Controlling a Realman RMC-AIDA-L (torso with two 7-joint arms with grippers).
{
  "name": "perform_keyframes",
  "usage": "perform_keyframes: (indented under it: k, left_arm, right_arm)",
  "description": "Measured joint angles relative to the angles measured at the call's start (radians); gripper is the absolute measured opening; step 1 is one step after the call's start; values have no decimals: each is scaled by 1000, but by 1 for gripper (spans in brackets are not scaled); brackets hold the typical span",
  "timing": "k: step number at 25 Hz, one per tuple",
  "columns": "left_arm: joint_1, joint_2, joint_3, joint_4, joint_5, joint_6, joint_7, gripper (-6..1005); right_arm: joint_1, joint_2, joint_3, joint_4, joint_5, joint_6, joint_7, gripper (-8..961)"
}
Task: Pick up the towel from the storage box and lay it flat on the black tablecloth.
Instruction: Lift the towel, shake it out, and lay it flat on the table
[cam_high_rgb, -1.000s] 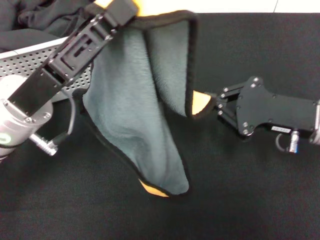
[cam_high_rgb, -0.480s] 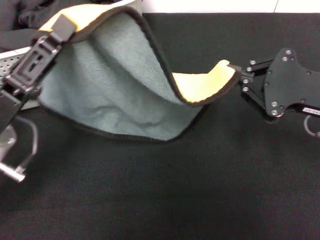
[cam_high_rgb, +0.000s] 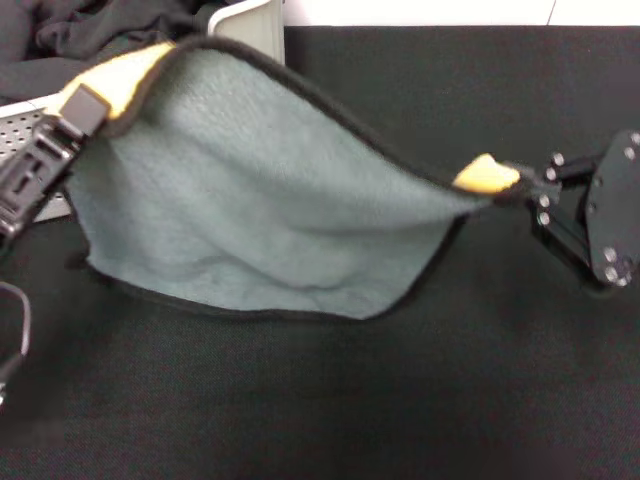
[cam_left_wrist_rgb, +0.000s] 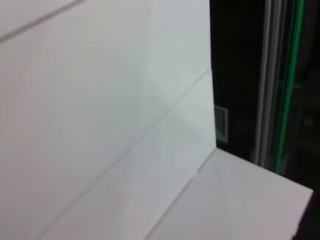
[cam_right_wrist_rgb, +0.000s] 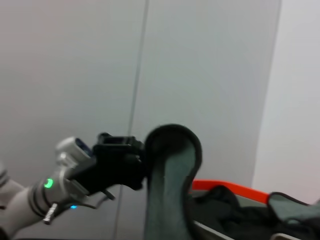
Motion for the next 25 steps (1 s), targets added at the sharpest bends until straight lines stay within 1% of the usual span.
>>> perform_keyframes:
  k: [5, 9, 11, 12, 15, 17, 19, 20, 22, 25]
  left_arm:
    - [11, 0, 0, 95, 95, 2, -88, 29]
    - [36, 2, 0, 170, 132, 5, -180, 29]
    - [65, 8, -1, 197, 134, 5, -221, 29]
    - [83, 11, -3, 209, 128, 5, -239, 29]
    - [136, 13, -3, 252, 98, 6, -281, 29]
    - [209, 7, -1, 323, 73, 7, -326, 29]
    - [248, 0, 5, 364, 68, 8, -348, 29]
    - [248, 0, 5, 364, 68, 8, -348, 29]
    - [280, -10, 31, 373, 68, 8, -358, 29]
    - [278, -11, 68, 341, 73, 8, -354, 29]
  right_arm:
    - [-31, 2, 1, -9, 0, 44, 9, 46]
    - [-68, 4, 32, -42, -1, 123, 38, 51]
    - [-107, 12, 58, -79, -6, 151, 57, 54]
    - [-138, 16, 72, -104, -11, 165, 69, 55]
    - [-211, 20, 98, -163, -8, 211, 93, 59]
    - [-245, 23, 112, -190, 2, 248, 112, 61]
    - [-270, 25, 117, -208, 9, 274, 137, 64]
    - [-282, 25, 117, -214, 11, 282, 146, 65]
    - [-301, 25, 118, -219, 15, 299, 156, 67]
    - [-329, 25, 111, -214, 25, 313, 165, 71]
